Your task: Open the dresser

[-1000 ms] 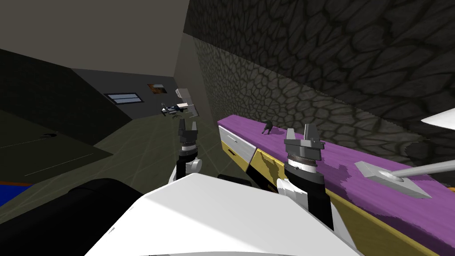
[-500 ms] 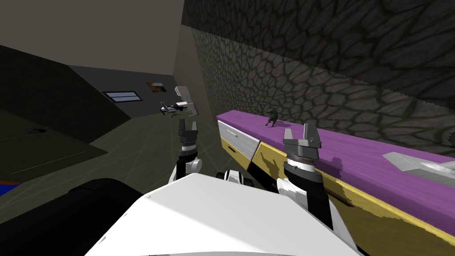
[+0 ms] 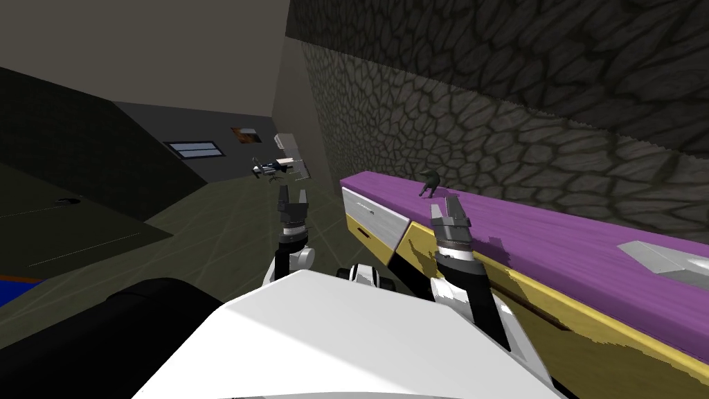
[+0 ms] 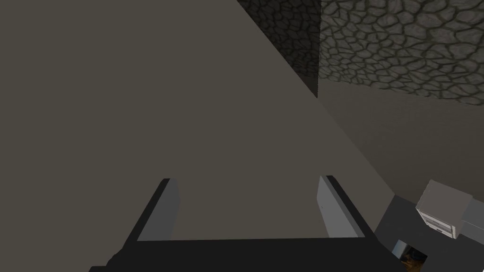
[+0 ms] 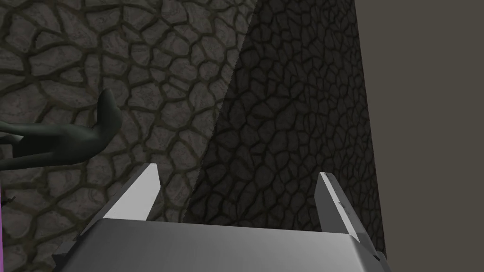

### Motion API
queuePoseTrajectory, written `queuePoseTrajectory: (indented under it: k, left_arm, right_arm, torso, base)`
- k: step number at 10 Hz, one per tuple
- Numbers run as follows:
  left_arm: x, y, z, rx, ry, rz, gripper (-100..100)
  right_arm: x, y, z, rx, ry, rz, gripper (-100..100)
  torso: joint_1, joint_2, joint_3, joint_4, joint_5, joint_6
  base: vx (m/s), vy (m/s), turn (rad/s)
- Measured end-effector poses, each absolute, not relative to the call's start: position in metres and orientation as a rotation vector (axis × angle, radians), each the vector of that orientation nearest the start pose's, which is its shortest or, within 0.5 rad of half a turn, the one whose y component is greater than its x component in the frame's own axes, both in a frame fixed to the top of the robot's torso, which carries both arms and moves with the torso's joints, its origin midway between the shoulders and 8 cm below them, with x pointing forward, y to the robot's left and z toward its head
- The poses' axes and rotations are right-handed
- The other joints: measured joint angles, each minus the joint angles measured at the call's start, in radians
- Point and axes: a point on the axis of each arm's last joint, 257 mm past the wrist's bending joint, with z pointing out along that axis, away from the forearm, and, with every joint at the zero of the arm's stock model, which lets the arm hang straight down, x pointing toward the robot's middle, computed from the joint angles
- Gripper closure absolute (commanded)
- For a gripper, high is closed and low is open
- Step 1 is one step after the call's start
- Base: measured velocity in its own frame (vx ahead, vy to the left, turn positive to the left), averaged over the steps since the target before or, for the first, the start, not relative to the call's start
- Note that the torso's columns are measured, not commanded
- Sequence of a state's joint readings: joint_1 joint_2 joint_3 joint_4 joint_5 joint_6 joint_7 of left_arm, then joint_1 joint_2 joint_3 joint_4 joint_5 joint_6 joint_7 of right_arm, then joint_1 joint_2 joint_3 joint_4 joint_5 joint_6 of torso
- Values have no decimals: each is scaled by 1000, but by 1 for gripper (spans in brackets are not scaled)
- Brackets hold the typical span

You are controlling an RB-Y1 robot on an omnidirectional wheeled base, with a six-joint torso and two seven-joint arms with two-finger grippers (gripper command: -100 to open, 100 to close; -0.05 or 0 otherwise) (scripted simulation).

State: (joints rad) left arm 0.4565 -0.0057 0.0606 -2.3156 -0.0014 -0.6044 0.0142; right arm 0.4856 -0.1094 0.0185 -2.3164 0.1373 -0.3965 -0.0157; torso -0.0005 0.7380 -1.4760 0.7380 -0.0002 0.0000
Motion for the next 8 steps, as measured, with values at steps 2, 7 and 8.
queuePoseTrajectory:
  k: [2,7,8]
  left_arm:
    - [315,287,72,-510,479,-1306,0]
    - [315,287,72,-510,479,-1307,0]
    - [315,287,72,-510,479,-1306,0]
  right_arm:
    - [377,-239,-1,535,900,1180,-100]
    - [420,-225,-67,529,1121,1018,-100]
    - [424,-226,-75,528,1148,993,-100]
  torso:
    - [2,0,0,0,1,0]
    - [1,0,0,0,0,0]
    - [-1,1,0,0,0,0]
  base:
    - [9,79,44]
    - [14,82,41]
    - [10,67,33]
